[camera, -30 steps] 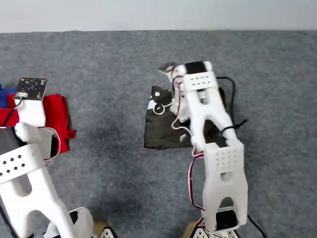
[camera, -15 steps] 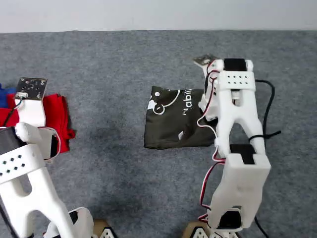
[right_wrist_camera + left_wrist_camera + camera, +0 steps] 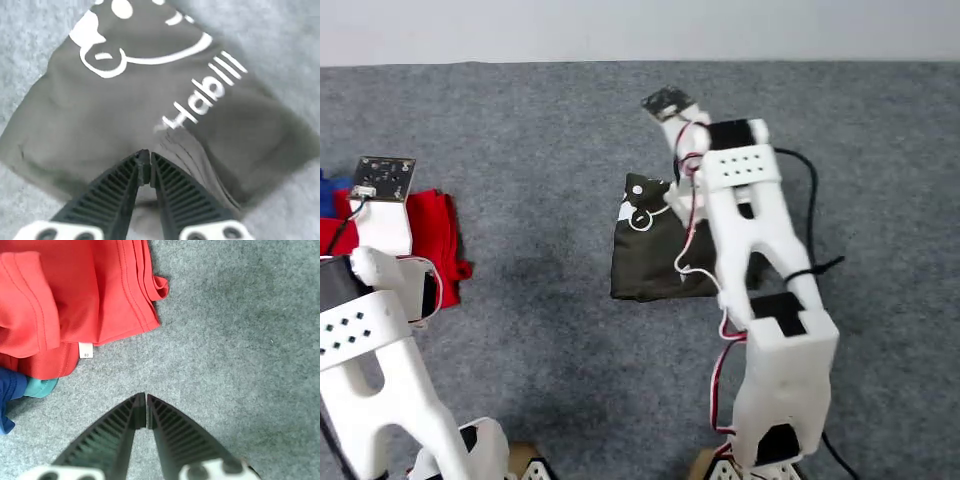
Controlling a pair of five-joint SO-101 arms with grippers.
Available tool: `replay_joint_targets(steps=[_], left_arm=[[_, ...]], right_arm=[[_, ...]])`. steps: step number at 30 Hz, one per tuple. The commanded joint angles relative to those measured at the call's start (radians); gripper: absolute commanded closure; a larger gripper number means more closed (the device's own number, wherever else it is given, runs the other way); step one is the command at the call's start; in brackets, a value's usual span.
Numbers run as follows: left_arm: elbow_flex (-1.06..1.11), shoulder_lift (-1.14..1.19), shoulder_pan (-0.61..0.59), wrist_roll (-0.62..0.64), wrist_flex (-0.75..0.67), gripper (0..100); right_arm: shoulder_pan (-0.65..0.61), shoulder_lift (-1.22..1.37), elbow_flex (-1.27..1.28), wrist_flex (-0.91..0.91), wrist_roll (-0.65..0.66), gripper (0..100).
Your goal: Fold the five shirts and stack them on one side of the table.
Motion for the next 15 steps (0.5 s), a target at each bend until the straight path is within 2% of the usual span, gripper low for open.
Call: replay_joint_targets(steps=[1, 7, 15], left_arm=[[-0.004, -0.026, 0.000, -0.008, 0.012, 99], [-0.004, -0.026, -0.002, -0.008, 0.012, 99], [-0.004, -0.026, -0.003, -0.008, 0.012, 99]], right_arm=[[-0.035, 0.036, -0.009, -0.027, 0.003, 98.9], [-0.008, 0.114, -0.009, 0.024, 0.005, 98.9], [0.143, 0.111, -0.005, 0.320, 0.003, 98.9]])
